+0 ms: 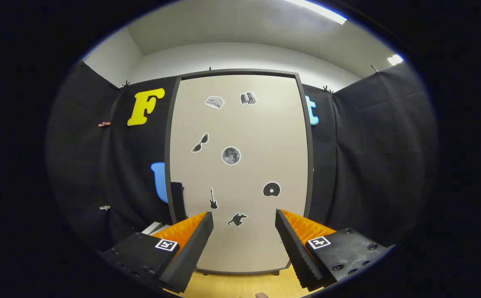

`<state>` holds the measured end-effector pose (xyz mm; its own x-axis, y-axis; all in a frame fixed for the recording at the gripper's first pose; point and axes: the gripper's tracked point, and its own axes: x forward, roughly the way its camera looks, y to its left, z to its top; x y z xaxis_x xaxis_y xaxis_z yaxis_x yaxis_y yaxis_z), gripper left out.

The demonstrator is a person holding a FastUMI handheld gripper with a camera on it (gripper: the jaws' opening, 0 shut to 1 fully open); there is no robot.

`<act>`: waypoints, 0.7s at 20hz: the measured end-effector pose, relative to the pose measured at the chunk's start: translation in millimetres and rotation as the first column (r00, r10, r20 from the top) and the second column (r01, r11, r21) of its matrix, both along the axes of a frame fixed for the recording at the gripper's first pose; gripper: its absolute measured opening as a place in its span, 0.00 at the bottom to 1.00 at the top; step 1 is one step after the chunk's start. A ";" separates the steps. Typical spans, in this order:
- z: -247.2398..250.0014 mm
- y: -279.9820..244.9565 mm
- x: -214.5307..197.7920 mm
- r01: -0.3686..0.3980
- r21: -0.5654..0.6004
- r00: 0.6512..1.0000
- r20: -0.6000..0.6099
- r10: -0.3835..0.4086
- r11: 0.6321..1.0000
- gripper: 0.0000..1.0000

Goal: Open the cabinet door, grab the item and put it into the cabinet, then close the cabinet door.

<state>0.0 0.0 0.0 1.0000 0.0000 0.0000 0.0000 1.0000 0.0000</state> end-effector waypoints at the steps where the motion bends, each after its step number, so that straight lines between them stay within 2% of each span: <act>1: 0.4 2.0 1.4 -0.004 0.002 1.000 0.001 0.004 1.000 0.97; 14: 3.0 20.7 11.5 -0.023 -0.008 1.000 0.004 0.023 1.000 0.97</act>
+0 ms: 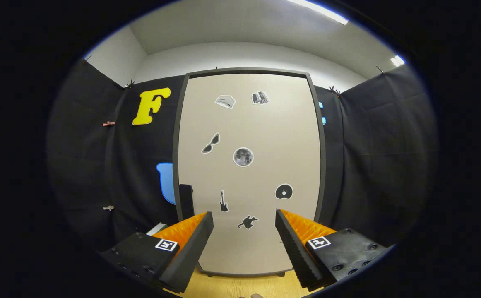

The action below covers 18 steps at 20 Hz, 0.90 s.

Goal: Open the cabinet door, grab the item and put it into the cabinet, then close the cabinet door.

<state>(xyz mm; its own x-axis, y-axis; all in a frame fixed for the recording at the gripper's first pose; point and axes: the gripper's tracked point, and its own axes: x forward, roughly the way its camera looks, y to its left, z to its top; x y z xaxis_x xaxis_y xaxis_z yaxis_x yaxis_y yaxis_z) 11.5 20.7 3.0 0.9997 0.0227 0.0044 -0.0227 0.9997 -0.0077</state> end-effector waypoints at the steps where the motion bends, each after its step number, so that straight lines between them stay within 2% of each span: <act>1: -0.2 -0.9 1.4 0.001 -0.001 1.000 0.000 -0.001 1.000 0.97; 10: -2.2 3.1 1.9 -0.002 -0.003 1.000 -0.004 0.002 1.000 0.97; 18: -7.6 24.6 8.5 -0.040 -0.003 0.999 -0.015 0.040 0.999 0.97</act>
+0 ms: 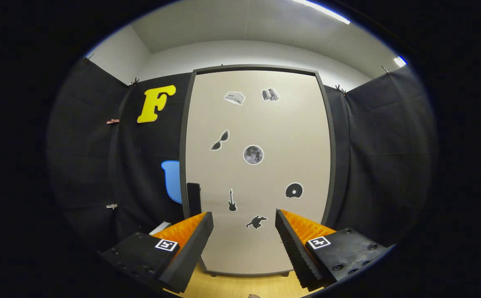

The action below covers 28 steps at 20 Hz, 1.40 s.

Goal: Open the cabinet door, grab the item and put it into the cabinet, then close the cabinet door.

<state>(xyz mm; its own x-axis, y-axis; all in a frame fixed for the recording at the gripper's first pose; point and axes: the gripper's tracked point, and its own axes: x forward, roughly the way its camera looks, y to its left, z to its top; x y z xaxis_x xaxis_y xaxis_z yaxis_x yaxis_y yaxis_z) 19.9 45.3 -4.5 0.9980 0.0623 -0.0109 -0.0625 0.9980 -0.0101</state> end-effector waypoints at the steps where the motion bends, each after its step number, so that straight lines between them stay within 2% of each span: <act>1: -0.1 4.6 0.5 -0.007 0.001 1.000 -0.001 0.007 1.000 0.97; 10: -25.2 59.9 29.5 -0.087 0.024 0.996 -0.023 0.088 0.996 0.97; 17: -46.7 99.0 65.8 -0.107 0.009 0.994 -0.028 0.108 0.994 0.97; 25: -71.4 108.2 109.1 -0.039 -0.039 0.999 -0.017 0.038 0.998 0.97; 28: -77.4 107.6 117.9 -0.011 -0.044 1.000 -0.018 0.011 0.999 0.93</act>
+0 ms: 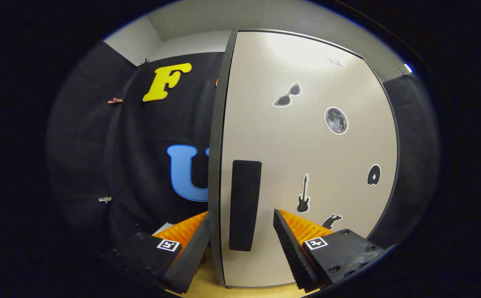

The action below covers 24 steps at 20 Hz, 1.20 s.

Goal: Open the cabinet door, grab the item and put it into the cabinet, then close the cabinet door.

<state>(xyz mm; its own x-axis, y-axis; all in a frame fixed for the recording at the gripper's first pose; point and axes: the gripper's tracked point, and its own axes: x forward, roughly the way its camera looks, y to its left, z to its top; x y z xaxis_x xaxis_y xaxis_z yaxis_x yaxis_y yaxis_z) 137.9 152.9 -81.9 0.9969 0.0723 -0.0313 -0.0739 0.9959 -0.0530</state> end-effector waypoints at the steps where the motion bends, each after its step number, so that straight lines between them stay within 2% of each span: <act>1: 3.9 1.9 1.9 -0.003 0.011 1.000 0.018 0.003 1.000 0.90; 3: 13.2 2.9 4.8 -0.001 0.026 0.998 0.055 -0.001 1.000 0.86; 6: 16.3 0.9 9.5 0.017 0.024 0.998 0.058 -0.019 1.000 0.61; 8: 7.7 2.0 14.6 0.016 0.006 1.000 0.018 -0.016 1.000 0.53; 9: 12.0 1.2 4.1 0.020 0.012 1.000 0.012 -0.020 1.000 0.53; 10: 10.0 2.4 16.3 0.032 0.009 0.999 0.015 -0.032 0.999 0.39; 11: 7.3 1.0 13.8 0.043 -0.005 0.999 -0.002 -0.043 0.999 0.38; 12: 9.5 0.9 14.4 0.056 0.001 0.998 0.003 -0.056 0.998 0.31; 15: 10.3 0.2 11.0 0.073 0.007 0.997 -0.013 -0.073 0.997 0.30; 16: 8.9 0.6 14.9 0.077 0.003 0.997 -0.007 -0.077 0.997 0.20; 24: 10.5 0.2 -3.4 0.024 0.040 1.000 -0.011 -0.023 0.999 0.20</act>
<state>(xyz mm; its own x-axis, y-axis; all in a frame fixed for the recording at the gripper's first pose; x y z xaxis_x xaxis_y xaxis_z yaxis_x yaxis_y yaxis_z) 134.4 153.1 -71.4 0.9979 0.0505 -0.0395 -0.0510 0.9986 -0.0127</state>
